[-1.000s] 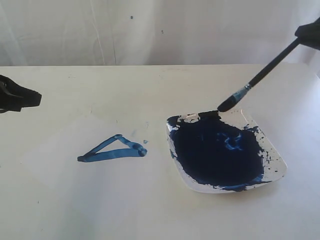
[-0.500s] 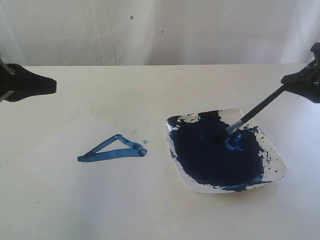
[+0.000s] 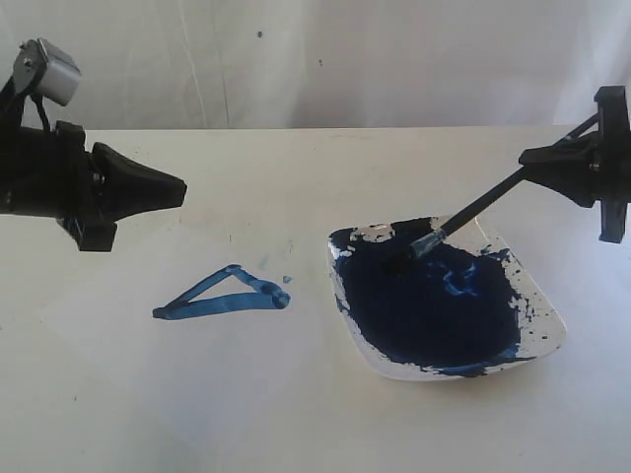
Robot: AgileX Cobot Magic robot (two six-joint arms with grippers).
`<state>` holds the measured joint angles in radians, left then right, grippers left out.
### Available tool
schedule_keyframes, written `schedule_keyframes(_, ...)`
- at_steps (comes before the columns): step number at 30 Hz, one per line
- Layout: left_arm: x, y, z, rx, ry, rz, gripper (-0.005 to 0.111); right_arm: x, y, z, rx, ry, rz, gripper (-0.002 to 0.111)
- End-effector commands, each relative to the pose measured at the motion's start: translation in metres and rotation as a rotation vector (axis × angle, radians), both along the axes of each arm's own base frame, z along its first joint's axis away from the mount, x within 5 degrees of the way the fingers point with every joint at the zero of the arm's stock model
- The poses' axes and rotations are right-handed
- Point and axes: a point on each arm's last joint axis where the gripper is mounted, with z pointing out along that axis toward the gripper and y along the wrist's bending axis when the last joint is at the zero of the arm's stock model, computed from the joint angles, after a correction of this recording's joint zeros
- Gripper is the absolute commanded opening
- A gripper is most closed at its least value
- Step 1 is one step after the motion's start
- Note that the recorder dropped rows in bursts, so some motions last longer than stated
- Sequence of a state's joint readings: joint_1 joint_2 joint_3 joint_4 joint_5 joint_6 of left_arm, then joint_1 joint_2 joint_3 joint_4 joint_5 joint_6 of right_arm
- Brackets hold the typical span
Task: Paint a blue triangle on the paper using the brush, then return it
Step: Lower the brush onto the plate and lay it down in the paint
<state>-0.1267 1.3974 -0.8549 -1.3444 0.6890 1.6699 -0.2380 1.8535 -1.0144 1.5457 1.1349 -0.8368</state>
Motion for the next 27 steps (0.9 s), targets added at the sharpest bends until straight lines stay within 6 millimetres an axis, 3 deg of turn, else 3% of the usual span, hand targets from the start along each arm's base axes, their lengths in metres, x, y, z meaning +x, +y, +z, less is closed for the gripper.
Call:
schedule_keyframes(1, -0.006, -0.006, 0.005, -0.066, -0.032, -0.076, 0.0, 0.0, 0.001, -0.001, -0.009, -0.015, 0.003, 0.0)
schedule_keyframes(7, -0.016, -0.013, 0.016, -0.206, -0.018, -0.193, 0.0, 0.005, -0.004, -0.012, -0.048, 0.015, -0.055, 0.0)
schedule_keyframes(21, -0.019, -0.013, 0.015, -0.191, -0.015, -0.221, 0.0, 0.011, -0.006, -0.059, -0.037, 0.146, -0.061, 0.0)
schedule_keyframes(27, -0.019, -0.013, 0.015, -0.191, -0.015, -0.221, 0.0, 0.015, -0.013, -0.071, -0.115, 0.18, -0.13, 0.0)
